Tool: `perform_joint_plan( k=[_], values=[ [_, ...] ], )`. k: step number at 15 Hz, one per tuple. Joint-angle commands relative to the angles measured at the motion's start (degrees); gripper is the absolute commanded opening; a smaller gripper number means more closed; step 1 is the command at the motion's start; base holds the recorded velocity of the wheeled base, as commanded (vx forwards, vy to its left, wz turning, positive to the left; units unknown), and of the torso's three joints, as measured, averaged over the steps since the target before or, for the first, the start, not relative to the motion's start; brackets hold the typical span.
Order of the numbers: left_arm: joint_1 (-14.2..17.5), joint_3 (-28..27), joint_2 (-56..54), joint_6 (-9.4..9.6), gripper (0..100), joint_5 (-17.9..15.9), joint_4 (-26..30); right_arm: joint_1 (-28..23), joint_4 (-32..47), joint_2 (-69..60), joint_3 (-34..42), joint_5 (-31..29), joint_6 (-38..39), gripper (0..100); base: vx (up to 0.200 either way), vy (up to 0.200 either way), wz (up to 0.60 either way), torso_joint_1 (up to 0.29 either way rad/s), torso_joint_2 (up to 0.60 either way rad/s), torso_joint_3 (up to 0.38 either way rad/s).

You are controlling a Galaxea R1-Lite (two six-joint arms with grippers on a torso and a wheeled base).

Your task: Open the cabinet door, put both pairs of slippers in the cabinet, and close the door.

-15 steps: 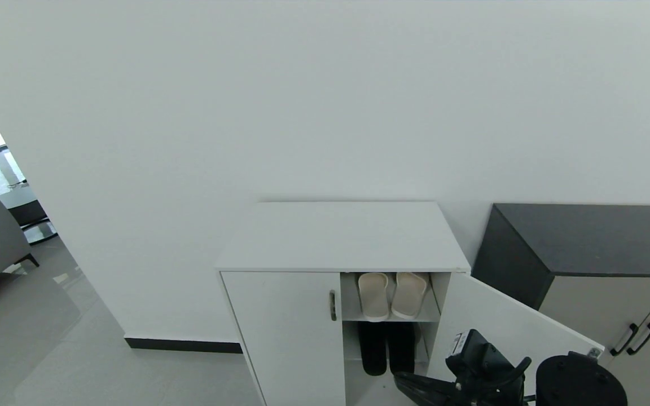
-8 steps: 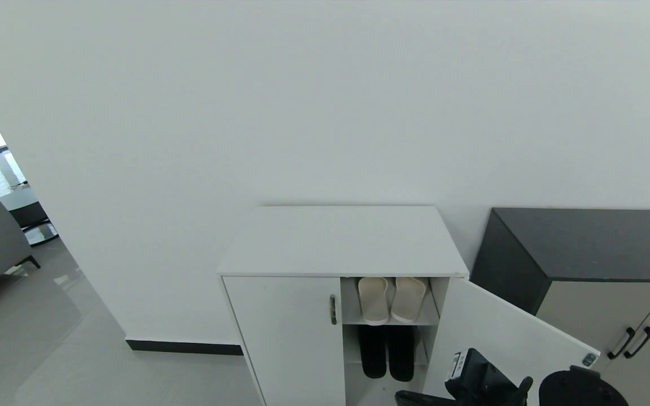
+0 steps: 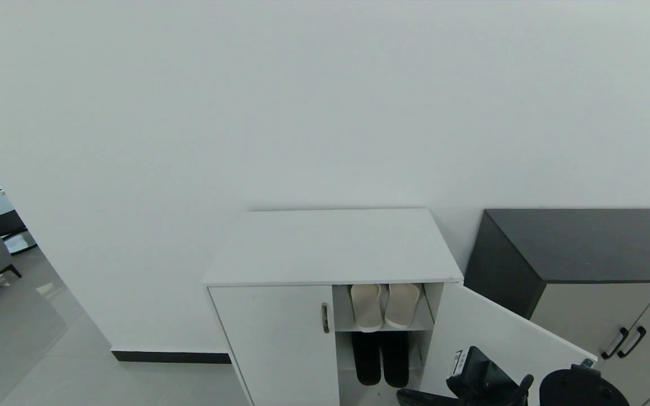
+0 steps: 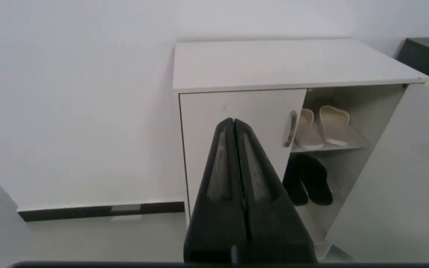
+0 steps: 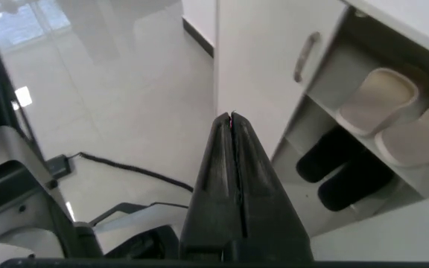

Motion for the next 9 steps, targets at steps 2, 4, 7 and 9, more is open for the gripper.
perform_joint_plan(
  k=[2, 4, 7, 9],
  values=[
    [0.0, 0.0, 0.0, -0.05, 0, 0.0, 0.0, 0.2, -0.1, 0.6, 0.1, 0.0, -0.2, 0, -0.200, 0.000, 0.00, 0.010, 0.01, 0.000],
    [0.0, 0.0, 0.0, -0.05, 0, 0.0, 0.0, 0.3, -0.1, 0.6, 0.2, 0.0, -0.4, 0, -0.200, 0.000, 0.00, 0.010, 0.01, -0.002],
    [0.0, 0.0, 0.0, -0.05, 0, 0.0, 0.0, 0.1, -0.1, 0.8, -0.1, -0.1, -0.4, 0, -0.200, 0.000, 0.00, -0.010, 0.00, 0.004],
    [0.0, 0.0, 0.0, -0.05, 0, 0.0, 0.0, -0.9, -0.1, 2.0, -1.9, -4.1, -0.4, 0, 0.000, 0.000, 0.00, 0.000, 0.00, 0.000]
  ],
)
